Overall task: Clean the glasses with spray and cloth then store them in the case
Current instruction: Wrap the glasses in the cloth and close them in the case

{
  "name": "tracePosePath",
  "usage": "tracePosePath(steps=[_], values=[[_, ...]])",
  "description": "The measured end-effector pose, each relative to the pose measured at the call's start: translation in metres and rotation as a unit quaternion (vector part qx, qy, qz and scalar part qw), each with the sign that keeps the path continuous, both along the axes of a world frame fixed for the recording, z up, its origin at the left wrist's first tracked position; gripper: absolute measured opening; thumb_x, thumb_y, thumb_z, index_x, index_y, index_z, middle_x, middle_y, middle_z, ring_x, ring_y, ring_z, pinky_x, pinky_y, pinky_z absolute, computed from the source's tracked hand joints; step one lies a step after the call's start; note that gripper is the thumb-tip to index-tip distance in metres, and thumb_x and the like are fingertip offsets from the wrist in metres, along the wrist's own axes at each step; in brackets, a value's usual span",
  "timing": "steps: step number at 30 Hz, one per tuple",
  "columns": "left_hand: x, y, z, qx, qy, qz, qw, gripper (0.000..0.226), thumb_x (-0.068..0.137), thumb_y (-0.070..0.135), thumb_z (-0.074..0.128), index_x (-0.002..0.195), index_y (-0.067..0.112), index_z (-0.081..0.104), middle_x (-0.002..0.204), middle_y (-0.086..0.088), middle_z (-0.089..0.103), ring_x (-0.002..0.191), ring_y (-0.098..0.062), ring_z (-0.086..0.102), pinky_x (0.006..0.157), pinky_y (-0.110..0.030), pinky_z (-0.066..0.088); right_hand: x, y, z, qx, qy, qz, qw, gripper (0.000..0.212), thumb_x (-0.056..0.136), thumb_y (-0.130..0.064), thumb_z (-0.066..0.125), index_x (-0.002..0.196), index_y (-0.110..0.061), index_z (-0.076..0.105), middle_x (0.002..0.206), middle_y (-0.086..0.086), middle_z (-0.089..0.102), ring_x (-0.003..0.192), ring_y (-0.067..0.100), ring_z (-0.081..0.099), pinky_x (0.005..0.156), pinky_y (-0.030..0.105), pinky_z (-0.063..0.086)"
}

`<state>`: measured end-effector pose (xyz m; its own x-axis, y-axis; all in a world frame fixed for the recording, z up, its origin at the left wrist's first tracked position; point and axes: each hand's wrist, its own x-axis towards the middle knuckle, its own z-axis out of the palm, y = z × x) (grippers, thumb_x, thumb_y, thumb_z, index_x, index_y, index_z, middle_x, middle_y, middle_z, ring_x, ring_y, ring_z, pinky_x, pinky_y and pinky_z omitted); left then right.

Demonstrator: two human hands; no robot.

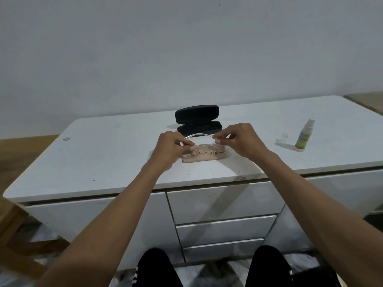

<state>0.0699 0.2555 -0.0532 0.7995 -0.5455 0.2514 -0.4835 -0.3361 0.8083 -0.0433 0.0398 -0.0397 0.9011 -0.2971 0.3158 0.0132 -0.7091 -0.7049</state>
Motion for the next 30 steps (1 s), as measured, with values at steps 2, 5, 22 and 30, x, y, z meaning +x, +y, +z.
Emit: tracePosePath(steps=[2, 5, 22, 30], values=[[0.002, 0.003, 0.002, -0.032, 0.076, -0.026, 0.996, 0.018, 0.078, 0.004, 0.085, 0.095, 0.008, 0.082, 0.089, -0.008, 0.070, 0.076, -0.021, 0.063, 0.067, -0.027, 0.055, 0.001, 0.001, 0.000, -0.036, 0.008, 0.008, 0.999, 0.016, 0.088, -0.019, 0.081, 0.102, -0.022, 0.084, 0.087, -0.008, 0.073, 0.068, 0.004, 0.058, 0.068, 0.024, 0.044], [0.011, 0.013, 0.003, -0.070, 0.165, -0.038, 0.983, 0.017, 0.087, -0.004, 0.074, 0.099, 0.007, 0.081, 0.100, -0.018, 0.074, 0.088, -0.030, 0.068, 0.077, -0.038, 0.057, 0.003, 0.003, 0.001, -0.118, 0.040, 0.023, 0.992, 0.020, 0.093, -0.017, 0.074, 0.109, -0.026, 0.082, 0.089, -0.012, 0.070, 0.071, 0.000, 0.055, 0.064, 0.015, 0.038], [0.006, 0.022, 0.013, 0.171, -0.065, -0.088, 0.979, 0.058, 0.062, 0.043, 0.094, 0.115, 0.041, 0.070, 0.119, 0.012, 0.070, 0.107, -0.009, 0.062, 0.086, -0.035, 0.052, -0.012, 0.009, 0.005, -0.121, 0.133, 0.063, 0.982, 0.054, 0.071, -0.043, 0.090, 0.120, -0.043, 0.067, 0.116, -0.009, 0.072, 0.105, 0.014, 0.059, 0.086, 0.031, 0.045], [0.000, 0.020, 0.015, 0.203, -0.148, -0.086, 0.964, 0.054, 0.072, 0.044, 0.087, 0.121, 0.033, 0.070, 0.110, 0.002, 0.075, 0.095, -0.015, 0.066, 0.083, -0.034, 0.056, -0.011, 0.007, 0.003, -0.142, 0.121, 0.077, 0.979, 0.050, 0.078, -0.041, 0.085, 0.124, -0.040, 0.065, 0.119, -0.002, 0.074, 0.109, 0.021, 0.063, 0.092, 0.037, 0.049]])
